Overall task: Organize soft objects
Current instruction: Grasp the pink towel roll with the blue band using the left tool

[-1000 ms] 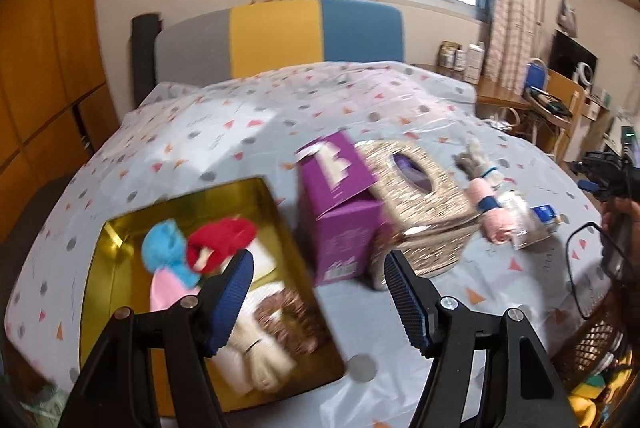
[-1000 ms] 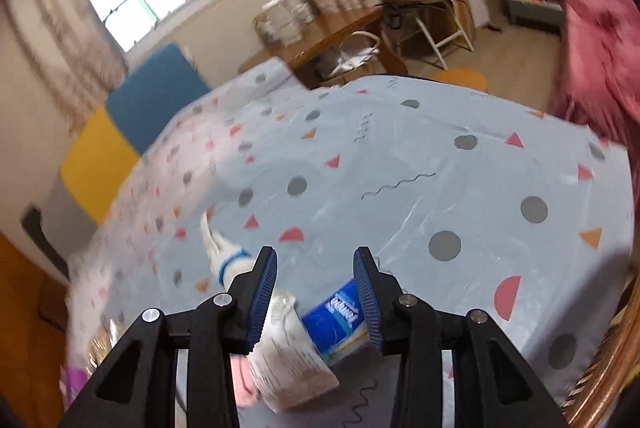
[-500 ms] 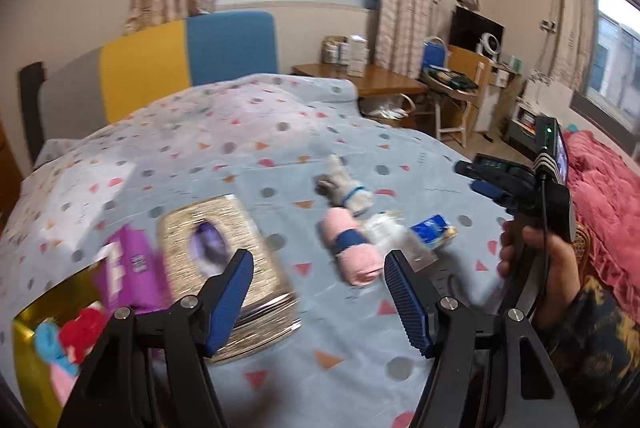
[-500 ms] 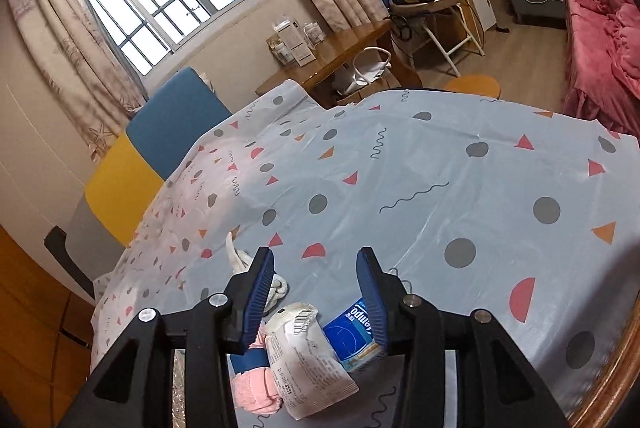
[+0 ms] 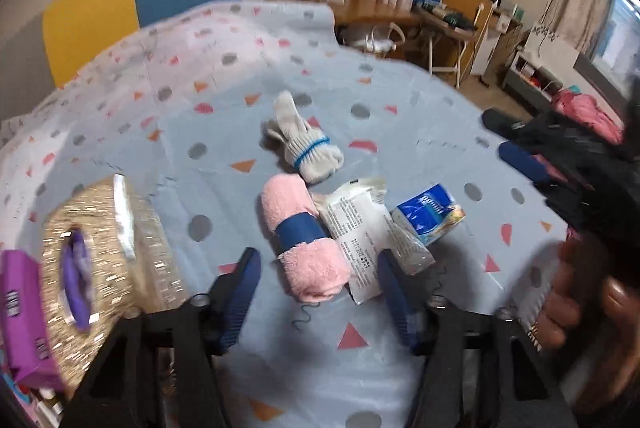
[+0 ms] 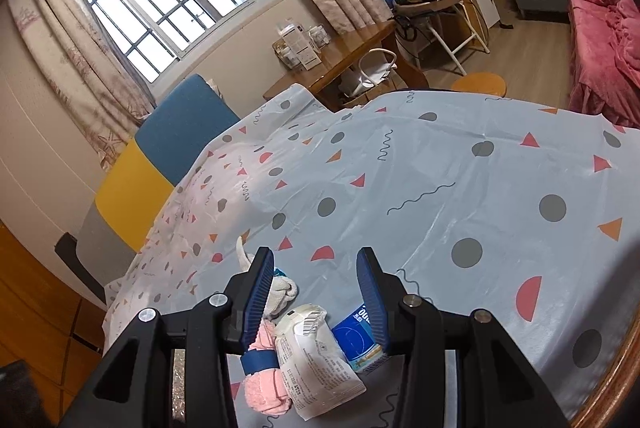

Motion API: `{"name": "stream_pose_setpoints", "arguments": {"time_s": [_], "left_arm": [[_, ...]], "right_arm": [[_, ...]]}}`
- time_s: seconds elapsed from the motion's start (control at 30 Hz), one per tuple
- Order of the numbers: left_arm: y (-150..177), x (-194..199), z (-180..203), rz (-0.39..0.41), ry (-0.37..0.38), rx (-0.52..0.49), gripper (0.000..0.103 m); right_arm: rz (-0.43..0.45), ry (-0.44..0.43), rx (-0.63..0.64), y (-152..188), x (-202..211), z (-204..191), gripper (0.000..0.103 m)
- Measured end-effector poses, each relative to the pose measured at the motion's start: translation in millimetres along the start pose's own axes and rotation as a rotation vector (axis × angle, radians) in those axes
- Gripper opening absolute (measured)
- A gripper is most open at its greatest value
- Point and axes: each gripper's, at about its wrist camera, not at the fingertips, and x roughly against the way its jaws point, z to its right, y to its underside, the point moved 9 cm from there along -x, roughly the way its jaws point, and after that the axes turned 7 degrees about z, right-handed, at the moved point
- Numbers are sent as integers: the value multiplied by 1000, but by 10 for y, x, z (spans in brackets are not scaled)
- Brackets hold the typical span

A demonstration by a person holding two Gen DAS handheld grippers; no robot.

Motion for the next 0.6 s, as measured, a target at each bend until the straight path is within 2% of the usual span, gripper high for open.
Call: {"name": "stream_pose_setpoints", "arguments": {"time_s": [0.1, 0.4, 0.5, 0.53, 0.57, 0.6], "left_arm": [[6, -269, -34, -37, -26, 14, 51], [131, -850, -166, -140, -81, 81, 51], [136, -1012, -209, -159, -69, 123, 51], [171, -1070, -233, -177, -61, 144, 49], [211, -1113, -233, -197, -48, 153, 42], [231, -1135, -234, -193, -41, 152, 41]], "right_arm": [[-11, -5, 0, 13, -18, -7, 43], [-36, -28, -4, 50, -35, -35, 44], [-44, -26, -2, 61, -46, -42, 44], [-46, -26, -1, 65, -49, -46, 44], [-47, -27, 1, 66, -52, -49, 44], [-52, -27, 3, 73, -58, -54, 44]]}}
